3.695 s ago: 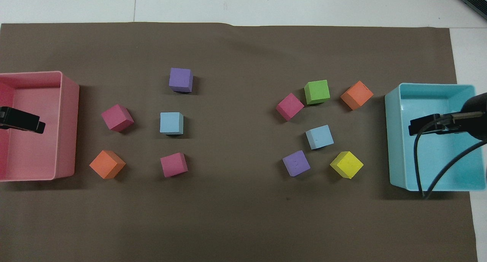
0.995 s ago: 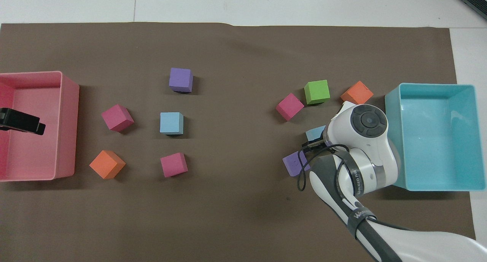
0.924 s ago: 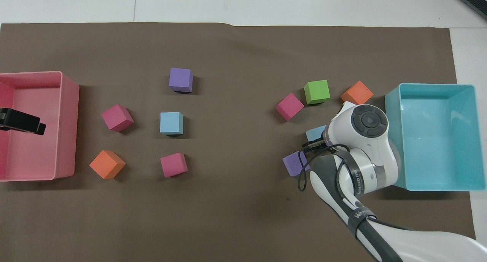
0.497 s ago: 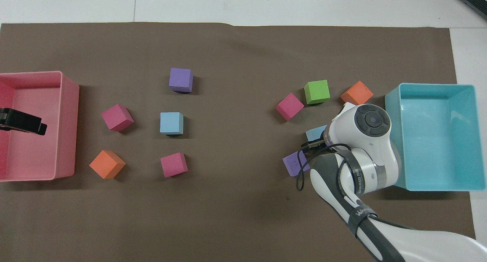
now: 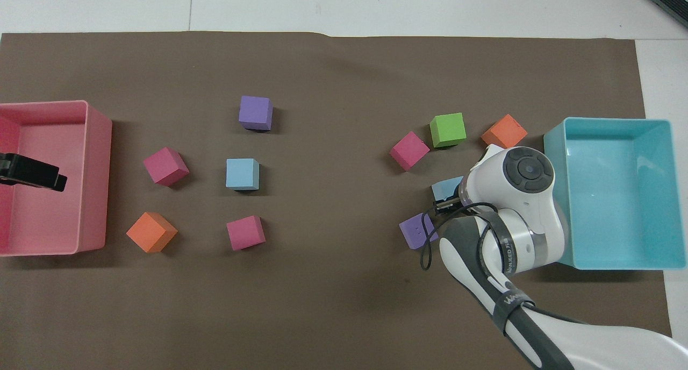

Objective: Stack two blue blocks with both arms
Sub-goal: 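Close the right gripper on the light-blue cube and lift it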

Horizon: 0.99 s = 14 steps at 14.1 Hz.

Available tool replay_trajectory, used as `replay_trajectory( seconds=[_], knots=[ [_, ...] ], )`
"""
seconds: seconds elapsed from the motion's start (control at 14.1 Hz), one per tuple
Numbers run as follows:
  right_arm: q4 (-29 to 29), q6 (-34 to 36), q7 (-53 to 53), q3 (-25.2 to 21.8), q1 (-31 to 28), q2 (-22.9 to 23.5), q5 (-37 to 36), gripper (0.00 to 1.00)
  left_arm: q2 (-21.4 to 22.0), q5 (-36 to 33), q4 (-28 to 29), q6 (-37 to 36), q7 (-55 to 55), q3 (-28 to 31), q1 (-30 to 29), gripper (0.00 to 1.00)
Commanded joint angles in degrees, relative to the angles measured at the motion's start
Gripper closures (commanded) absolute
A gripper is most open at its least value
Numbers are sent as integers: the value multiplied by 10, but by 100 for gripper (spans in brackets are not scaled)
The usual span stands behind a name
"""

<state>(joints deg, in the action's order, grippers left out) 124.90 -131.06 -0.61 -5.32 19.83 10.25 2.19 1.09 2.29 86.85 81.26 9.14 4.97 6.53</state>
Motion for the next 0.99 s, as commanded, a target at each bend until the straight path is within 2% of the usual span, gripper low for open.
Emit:
replay_trajectory(
  seconds=[0.0, 0.28, 0.43, 0.57, 0.92],
  knots=[
    [-5, -2, -7, 3, -7, -12, 13, 100, 18, 3, 19, -3, 1, 3, 5, 0],
    [-44, 60, -59, 2, -4, -45, 13, 100, 18, 3, 19, -2, 1, 3, 5, 0],
    [-77, 90, -90, 4, 1, -47, 12, 100, 19, 3, 19, -3, 1, 3, 5, 0],
    [-126, 130, -112, 5, 19, -33, 8, 100, 19, 3, 19, -3, 1, 3, 5, 0],
    [-223, 162, -202, 6, 54, 7, 13, 100, 19, 3, 19, -3, 0, 3, 5, 0]
  ],
)
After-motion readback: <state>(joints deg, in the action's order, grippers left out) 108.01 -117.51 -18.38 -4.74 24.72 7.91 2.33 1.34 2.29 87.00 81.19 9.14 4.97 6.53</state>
